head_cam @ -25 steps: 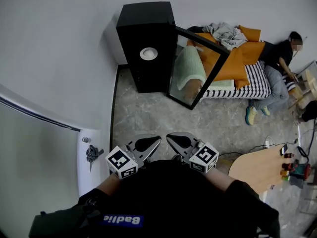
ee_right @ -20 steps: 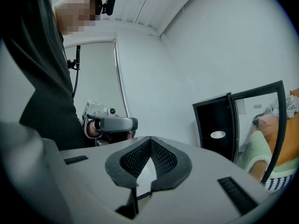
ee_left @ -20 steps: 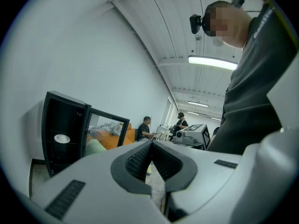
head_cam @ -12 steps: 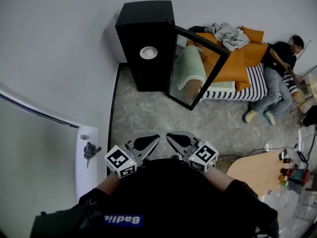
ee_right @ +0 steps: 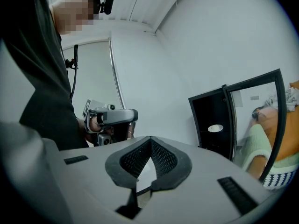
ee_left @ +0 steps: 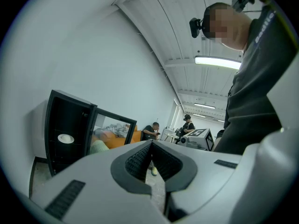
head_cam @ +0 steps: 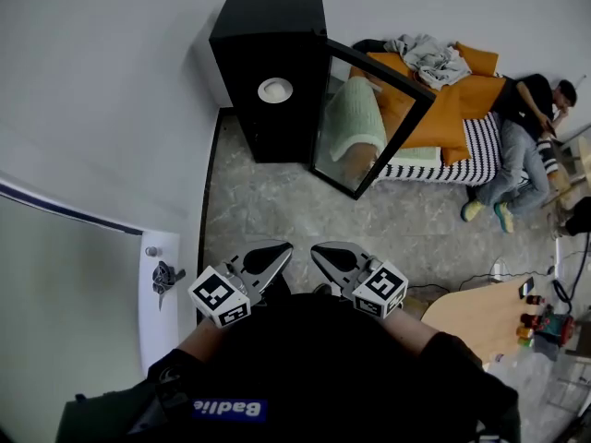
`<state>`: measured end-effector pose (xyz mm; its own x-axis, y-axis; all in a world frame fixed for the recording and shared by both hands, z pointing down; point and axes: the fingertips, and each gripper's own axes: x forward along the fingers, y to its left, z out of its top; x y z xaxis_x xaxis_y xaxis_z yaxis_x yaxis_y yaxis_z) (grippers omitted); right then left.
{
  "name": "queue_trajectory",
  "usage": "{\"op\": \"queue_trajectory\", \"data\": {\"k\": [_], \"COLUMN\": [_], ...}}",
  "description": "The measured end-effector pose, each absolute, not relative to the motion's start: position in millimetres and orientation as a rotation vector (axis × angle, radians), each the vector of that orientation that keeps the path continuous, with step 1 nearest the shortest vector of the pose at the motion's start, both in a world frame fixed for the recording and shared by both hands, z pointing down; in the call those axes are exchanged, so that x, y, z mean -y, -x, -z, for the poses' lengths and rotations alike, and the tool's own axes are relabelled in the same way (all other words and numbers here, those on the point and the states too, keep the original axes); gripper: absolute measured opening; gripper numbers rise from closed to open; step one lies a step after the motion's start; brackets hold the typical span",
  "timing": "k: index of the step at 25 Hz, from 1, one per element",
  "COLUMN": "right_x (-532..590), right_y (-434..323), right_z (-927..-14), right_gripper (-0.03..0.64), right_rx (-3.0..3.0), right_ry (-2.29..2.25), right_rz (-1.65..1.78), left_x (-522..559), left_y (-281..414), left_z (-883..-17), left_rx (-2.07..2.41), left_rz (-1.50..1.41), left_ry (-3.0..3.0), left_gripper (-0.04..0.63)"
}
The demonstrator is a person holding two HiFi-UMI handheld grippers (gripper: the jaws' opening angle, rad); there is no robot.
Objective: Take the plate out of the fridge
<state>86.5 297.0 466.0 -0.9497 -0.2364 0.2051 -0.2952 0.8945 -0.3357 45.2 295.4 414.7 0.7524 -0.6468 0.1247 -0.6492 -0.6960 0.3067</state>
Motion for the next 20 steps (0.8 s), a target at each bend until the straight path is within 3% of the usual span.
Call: {"op": "queue_trajectory", "data": {"k": [20], "right_x": [-152], "right_y": [35], "right_z": [-462], "right_gripper": [-0.003], "right_rx": [2.861], "right_ry": [-0.65], "right_rz": [-0.566], "left_x": [-147], "left_y": [63], "left_z": [-411], "left_rx": [0.799], "left_rz": [-0.021], "left_ry": [-2.697], "left_gripper": [0.008]}}
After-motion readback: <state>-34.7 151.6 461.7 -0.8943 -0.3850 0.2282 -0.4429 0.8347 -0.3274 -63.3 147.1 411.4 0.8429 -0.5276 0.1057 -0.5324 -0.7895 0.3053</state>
